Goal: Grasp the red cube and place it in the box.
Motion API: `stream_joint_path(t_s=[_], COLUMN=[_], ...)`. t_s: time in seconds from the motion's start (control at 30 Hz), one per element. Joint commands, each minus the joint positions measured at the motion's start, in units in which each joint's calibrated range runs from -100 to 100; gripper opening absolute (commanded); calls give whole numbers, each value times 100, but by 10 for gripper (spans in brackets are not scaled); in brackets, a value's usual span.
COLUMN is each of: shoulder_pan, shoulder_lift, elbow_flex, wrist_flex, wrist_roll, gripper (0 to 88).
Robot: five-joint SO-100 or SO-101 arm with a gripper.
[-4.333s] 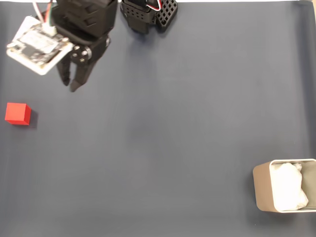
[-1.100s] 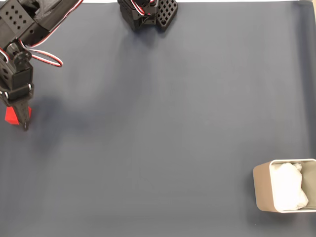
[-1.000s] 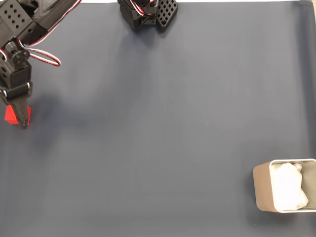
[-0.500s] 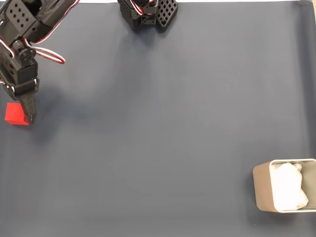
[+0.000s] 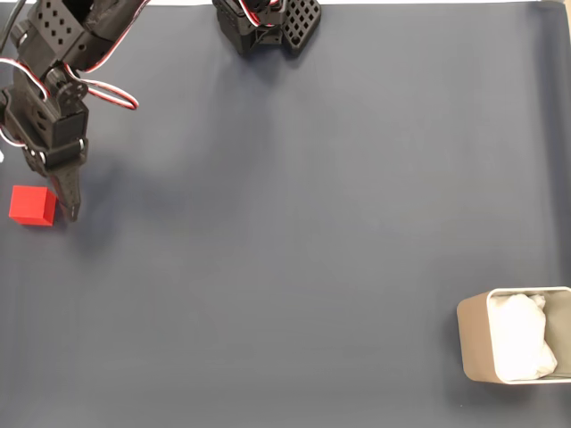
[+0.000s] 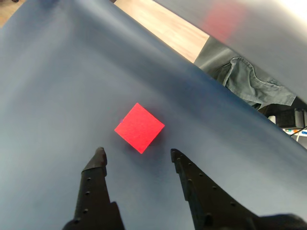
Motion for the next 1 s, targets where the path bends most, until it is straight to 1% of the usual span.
stream_joint_path(t_s=[0.0, 0.37, 0.97], shoulder_pan=[-121, -306, -263], shoulder_lift=[-300, 159, 817], elbow_flex=[-153, -609, -947], wrist_flex=[-94, -119, -373], wrist_roll=[-59, -166, -122], gripper=[316, 320, 336])
